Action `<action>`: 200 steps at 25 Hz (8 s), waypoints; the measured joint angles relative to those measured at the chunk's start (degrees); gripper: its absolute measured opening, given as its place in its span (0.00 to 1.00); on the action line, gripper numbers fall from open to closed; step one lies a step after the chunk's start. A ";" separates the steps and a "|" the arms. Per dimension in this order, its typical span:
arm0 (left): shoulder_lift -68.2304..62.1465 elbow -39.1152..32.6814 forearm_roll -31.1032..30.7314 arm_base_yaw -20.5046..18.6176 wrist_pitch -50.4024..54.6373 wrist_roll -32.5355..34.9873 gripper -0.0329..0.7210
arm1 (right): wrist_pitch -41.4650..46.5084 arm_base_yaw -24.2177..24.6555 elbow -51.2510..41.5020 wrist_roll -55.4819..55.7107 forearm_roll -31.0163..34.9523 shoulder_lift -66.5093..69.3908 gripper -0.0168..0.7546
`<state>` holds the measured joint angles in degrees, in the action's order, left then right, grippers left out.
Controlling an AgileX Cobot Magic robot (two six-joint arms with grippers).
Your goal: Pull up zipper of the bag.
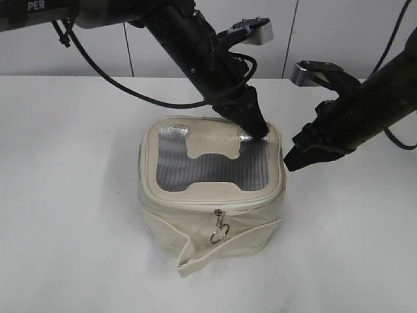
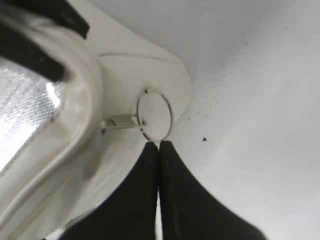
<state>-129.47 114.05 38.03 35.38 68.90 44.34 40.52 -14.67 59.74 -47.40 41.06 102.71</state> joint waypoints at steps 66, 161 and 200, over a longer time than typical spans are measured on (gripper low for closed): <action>0.05 0.00 -0.35 -0.05 -0.12 -2.40 0.17 | -1.48 0.11 -5.77 -1.47 2.95 -4.00 0.03; 26.85 -4.12 -39.59 -17.71 1.07 -42.21 0.54 | 6.72 6.80 -2.91 45.72 -35.36 -24.48 0.78; 129.14 -82.39 -31.58 -34.06 -8.08 -38.18 0.53 | 18.98 7.14 -29.00 41.85 -38.12 -80.51 0.78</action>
<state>-0.33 31.66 6.45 1.33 60.82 6.17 59.50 -7.53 30.75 -5.55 2.93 22.19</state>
